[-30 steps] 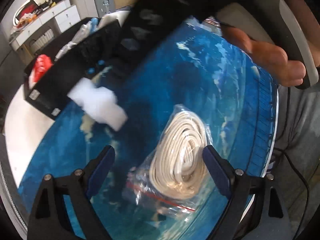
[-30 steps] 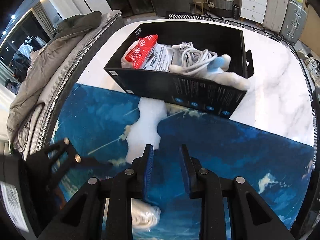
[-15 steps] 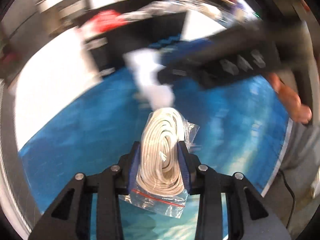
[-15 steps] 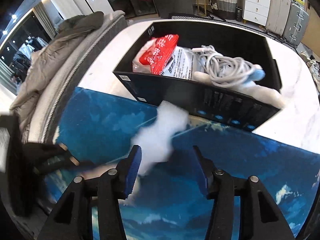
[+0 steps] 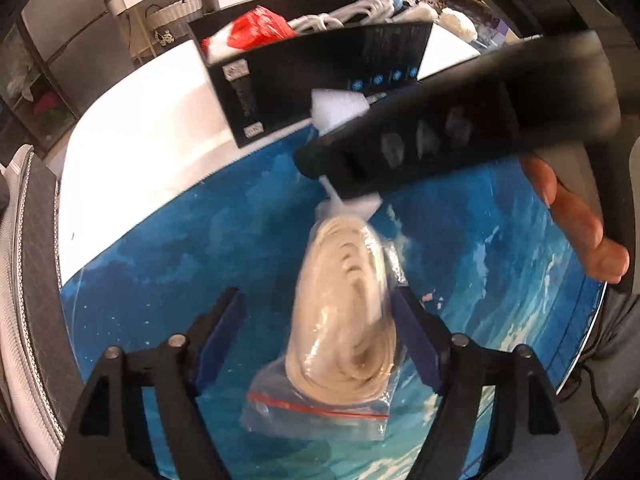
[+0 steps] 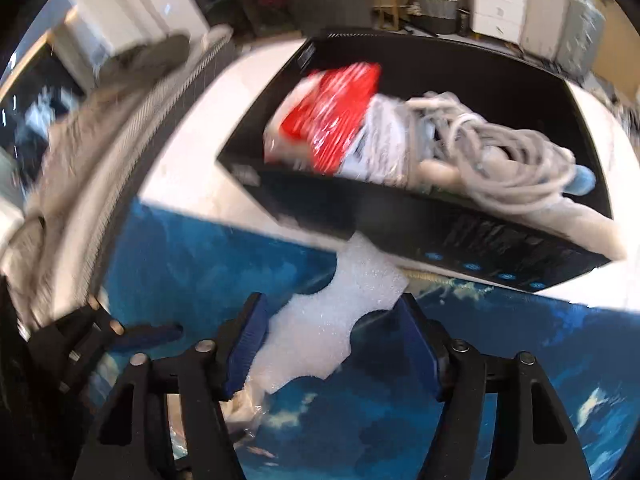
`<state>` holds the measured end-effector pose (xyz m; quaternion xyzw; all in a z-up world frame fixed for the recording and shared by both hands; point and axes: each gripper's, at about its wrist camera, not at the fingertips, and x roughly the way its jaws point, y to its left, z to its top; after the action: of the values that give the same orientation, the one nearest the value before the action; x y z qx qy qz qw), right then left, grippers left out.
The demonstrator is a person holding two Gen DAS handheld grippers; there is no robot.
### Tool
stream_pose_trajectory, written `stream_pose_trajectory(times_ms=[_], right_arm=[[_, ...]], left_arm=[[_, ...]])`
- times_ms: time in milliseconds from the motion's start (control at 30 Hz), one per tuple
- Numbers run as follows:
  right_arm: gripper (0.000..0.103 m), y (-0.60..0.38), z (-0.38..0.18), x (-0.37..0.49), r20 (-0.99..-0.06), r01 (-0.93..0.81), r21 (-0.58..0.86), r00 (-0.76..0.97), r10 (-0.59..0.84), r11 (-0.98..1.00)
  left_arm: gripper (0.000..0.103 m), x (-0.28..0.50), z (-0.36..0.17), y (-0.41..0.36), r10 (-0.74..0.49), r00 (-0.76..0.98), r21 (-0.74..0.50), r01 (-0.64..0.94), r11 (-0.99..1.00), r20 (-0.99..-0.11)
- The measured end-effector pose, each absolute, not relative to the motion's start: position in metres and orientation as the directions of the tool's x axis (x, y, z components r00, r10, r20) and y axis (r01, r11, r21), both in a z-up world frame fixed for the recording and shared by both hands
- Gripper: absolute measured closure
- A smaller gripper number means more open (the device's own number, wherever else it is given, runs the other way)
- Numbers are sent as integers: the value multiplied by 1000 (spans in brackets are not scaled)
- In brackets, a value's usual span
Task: Organize soft objects
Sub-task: 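Grasp the white foam piece with the right tool while the left tool grasps the bagged rope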
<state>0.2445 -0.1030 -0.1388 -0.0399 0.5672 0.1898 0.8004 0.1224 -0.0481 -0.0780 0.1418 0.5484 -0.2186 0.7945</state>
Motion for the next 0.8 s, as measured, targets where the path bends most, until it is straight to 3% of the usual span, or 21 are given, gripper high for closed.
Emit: stream_pose_trajectory(times_ms=[33,100,467,533,600,800], right_arm=[[42,-101,-138,240,-928,-377,100,299,223,921],[63,-108,-138,233,-934,-385,58,306,186,921],[63,-167,-130,206,-949,-408,90,243,203,908],[59,-168,-127,204,-947,-426,95,241,213,900],[55,-170,-133,198,-947,-440,109,227,228,892],[51,-169,-138,192,-938,-450,121,240,251,885]], left_arm=[[26,122,-77,-49,-194,301,-19,499,866,-934],[26,121,-77,-51,-197,310,-22,488,873,-930],[23,134,-80,-88,-210,254,-30,569,822,-944],[30,133,-81,-100,-194,269,4,594,804,-943],[66,138,-77,-106,-213,260,-21,587,810,-942],[65,169,-74,-105,-171,331,8,478,878,-928]])
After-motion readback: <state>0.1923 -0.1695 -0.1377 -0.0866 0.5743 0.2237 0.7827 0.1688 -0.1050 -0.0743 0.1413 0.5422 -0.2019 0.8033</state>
